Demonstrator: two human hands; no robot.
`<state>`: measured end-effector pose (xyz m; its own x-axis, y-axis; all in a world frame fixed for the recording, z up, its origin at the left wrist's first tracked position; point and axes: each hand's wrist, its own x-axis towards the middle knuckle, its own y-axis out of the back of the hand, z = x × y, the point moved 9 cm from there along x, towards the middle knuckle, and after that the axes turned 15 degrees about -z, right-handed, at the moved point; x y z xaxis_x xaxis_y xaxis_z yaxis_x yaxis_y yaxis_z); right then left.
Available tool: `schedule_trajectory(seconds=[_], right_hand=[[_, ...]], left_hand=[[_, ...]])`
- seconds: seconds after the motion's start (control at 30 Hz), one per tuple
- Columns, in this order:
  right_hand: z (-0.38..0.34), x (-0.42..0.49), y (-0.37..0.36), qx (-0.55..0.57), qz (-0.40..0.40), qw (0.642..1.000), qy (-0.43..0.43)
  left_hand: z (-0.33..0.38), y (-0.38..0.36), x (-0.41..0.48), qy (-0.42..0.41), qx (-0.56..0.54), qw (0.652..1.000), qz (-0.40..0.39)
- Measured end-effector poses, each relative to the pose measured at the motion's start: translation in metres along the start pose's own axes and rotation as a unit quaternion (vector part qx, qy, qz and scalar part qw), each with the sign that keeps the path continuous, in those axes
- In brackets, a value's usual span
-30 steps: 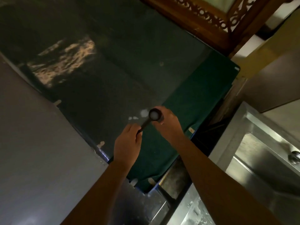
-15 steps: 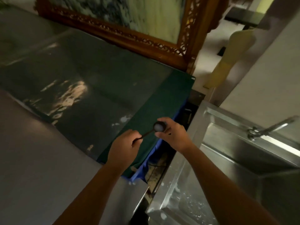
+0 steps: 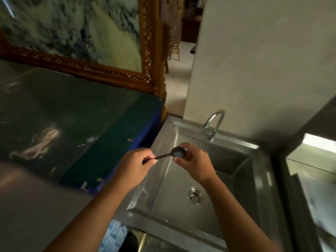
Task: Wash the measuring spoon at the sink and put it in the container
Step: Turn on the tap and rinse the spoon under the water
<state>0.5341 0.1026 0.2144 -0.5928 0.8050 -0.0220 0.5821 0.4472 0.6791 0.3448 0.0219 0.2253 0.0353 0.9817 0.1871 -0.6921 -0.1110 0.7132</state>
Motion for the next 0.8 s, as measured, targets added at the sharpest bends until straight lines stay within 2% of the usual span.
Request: schedule_trajectory(seconds=[0.17,0.37,0.57,0.8], right_hand=[[0.021,-0.078,0.052,0.005,0.072,0.997,-0.016],[0.036,-0.133,0.083,0.015,0.122,0.992,-0.028],[0.058,-0.144,0.092,0.045,0.152,0.986,-0.055],[0.085,-0.097,0.104,0.036,0.149,0.985,-0.078]], left_hand=[[0.058,-0.045,0.008,-0.031,-0.021,0.999,-0.031],[0.105,-0.071,0.015,-0.076,-0.013,0.995,-0.058],[0.117,-0.082,0.034,-0.078,0.005,0.994,-0.070],[0.093,-0.097,0.091,-0.055,0.019,0.995,-0.086]])
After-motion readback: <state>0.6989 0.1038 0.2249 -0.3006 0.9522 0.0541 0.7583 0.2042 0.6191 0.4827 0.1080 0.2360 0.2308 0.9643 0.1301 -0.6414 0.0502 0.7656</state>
